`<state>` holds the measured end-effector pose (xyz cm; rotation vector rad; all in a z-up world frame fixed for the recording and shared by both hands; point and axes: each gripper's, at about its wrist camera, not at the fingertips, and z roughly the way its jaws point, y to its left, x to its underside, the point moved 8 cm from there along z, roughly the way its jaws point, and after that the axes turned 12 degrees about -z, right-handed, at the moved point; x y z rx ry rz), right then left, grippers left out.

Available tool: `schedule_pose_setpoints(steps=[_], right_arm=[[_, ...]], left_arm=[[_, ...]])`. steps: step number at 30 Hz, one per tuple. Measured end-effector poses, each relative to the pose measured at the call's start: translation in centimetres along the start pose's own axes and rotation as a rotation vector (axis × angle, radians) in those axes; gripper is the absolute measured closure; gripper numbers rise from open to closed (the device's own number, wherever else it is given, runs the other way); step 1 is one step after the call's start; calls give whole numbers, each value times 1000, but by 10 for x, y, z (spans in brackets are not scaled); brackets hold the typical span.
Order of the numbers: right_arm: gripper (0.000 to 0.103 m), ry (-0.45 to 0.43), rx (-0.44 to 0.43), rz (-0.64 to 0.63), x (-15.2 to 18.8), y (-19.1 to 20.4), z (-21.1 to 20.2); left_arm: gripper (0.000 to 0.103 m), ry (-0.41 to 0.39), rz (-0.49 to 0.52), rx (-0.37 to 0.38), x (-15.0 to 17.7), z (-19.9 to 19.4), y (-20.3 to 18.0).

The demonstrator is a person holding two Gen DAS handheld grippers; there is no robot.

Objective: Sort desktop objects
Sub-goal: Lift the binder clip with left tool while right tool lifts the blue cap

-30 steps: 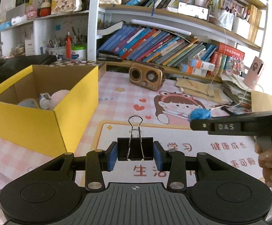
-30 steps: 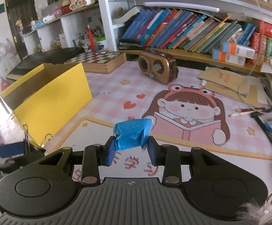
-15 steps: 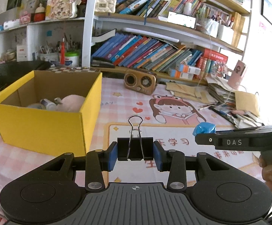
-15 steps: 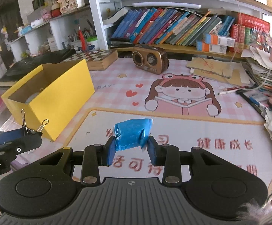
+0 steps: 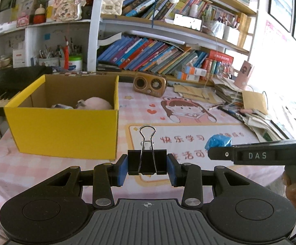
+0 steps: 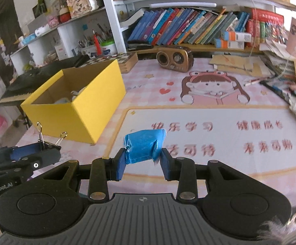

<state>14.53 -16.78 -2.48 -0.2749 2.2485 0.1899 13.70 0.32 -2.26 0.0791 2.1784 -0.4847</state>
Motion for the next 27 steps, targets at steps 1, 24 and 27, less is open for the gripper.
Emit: schedule_pose_setpoints(steps=[1,24,27], right_arm=[[70,4,3,8,4,7,-2],[70,71,-51,-33,41,107,-20],[70,69,-70,-60,39,119,-18]], left_arm=[[65,3,4,4,2,-4,3],[65,7,-48,-17,27,-64,60],[65,-1,-59,-31,26,-67,68]])
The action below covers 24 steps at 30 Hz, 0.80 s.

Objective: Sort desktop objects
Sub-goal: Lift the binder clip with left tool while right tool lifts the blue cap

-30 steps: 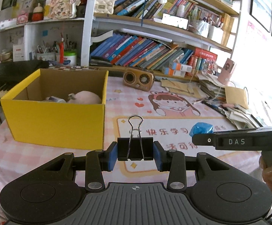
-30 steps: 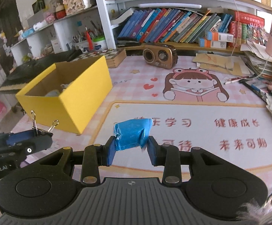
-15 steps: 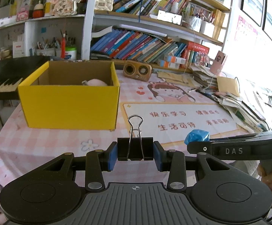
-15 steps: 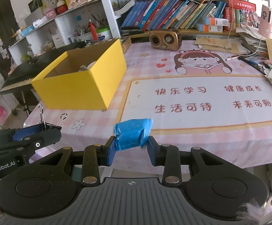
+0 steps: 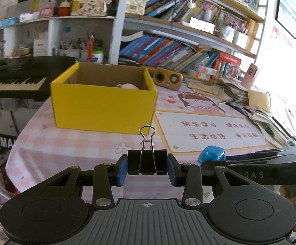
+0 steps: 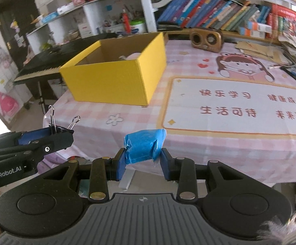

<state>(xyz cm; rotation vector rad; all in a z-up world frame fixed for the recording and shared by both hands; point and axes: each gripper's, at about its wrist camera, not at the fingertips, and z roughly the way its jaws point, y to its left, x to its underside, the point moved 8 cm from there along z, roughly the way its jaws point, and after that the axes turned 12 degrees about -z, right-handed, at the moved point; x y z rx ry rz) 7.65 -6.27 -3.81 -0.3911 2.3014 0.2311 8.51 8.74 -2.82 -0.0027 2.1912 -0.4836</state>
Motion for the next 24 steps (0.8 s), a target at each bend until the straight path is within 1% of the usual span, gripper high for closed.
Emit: schedule_pose_setpoints(steps=[9,18,24], right_arm=[[70,7,-20,-54,-7,16,7],[70,2,-25,-62,-12,19,10],[70,7,-48,-94,-19,24,17]], left_arm=[[65,-9,-15,-10,-3,-2,9],[65,-25,-14,-18,-7,-3,11],[65,-31,-42,-39,-10,-1,17]])
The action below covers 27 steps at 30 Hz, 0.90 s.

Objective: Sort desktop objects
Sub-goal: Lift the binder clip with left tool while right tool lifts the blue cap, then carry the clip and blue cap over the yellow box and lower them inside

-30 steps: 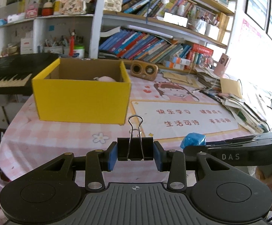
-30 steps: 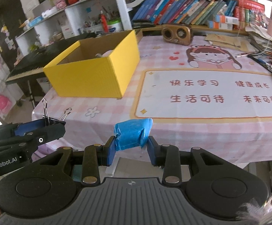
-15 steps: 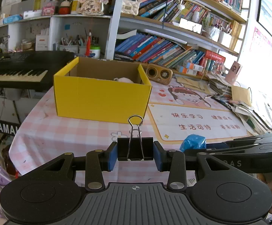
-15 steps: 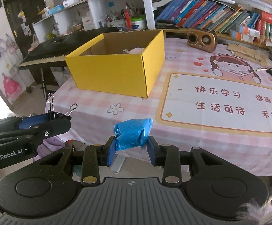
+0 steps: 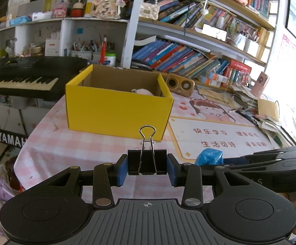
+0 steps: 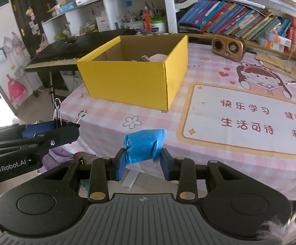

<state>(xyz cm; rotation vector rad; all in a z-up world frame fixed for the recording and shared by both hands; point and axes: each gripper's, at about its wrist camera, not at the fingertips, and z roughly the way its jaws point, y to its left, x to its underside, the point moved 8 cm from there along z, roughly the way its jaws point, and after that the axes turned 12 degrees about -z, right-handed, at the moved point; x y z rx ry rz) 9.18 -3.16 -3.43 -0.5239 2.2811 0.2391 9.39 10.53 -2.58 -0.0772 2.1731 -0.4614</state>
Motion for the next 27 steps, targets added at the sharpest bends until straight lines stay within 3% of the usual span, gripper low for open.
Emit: schedule_pose_setpoints(steps=[9,14,27], right_arm=[[70,13,-32,-27,-10,-2,13],[70,-11,-53,-47,-26,-6,24],[70,-141,-114,-115,-121,-31,57]], left_arm=[[65,1,-28,-39,-7,10,8],[65,-39,-35,-65,-29,17,9],[65,-158,17,-116,-114,64,2]])
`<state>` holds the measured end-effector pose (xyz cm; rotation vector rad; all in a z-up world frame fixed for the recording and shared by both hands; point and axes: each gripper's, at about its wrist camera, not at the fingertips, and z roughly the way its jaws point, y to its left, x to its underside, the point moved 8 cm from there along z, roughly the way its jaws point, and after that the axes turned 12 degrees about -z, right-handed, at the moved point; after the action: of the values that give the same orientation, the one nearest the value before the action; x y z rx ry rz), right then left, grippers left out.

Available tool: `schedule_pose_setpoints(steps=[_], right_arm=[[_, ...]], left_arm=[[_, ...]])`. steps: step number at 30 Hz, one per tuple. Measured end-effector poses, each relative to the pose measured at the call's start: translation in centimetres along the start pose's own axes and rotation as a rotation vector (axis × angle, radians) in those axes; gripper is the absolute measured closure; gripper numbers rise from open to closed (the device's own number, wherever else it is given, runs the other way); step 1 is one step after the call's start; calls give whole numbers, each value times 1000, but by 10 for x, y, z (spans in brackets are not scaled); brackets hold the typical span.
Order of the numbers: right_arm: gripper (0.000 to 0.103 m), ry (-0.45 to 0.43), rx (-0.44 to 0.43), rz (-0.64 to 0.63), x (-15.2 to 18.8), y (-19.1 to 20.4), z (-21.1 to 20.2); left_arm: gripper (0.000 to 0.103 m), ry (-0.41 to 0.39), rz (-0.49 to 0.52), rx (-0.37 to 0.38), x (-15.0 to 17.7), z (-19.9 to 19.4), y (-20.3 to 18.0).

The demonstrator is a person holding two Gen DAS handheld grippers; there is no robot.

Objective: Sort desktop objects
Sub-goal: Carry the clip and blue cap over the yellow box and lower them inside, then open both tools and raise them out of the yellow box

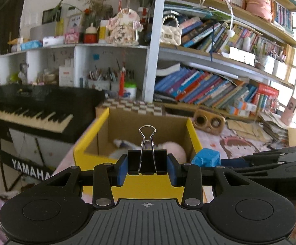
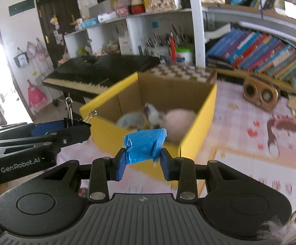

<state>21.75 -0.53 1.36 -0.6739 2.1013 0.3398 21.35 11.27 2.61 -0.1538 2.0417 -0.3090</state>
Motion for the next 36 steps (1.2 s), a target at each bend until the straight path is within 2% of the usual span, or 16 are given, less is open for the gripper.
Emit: schedule_pose_setpoints(steps=[5,12,18,21,24,26,27,28,30,32,34,36], right_arm=[[70,-18,-13,-44,-26,-17,27],[70,33,6,-101,-42,-38,80],[70,60,-7,-124,-54,-49,109],[70,79,-25,-133,-56,-48,121],[70,107,-49,-147,-55,-47,132],[70,129,-64,-160,-53,-45,140],[70,139,-69,-166,-52,-45,144],[70,149,-74,-172,-52,-45,148],[70,165,-83,-179,-52,-45,155],[70,167,-91,-178,-53,-45,159],[70,172,-105,-162,-56,-47,162],[70,179,-104,-168,-58,-49,166]], left_arm=[[65,-5,14,-34,-16,36,3],[65,102,36,-118,-19,104,21],[65,257,78,-173,9,147,30],[65,287,147,-203,17,156,29],[64,321,157,-206,21,161,29],[62,319,154,-199,21,162,29],[57,314,157,-198,20,161,30],[46,289,156,-201,18,158,29],[28,184,138,-206,8,145,29],[25,112,152,-215,4,130,27],[19,70,155,-208,3,118,26],[19,38,148,-211,3,105,24]])
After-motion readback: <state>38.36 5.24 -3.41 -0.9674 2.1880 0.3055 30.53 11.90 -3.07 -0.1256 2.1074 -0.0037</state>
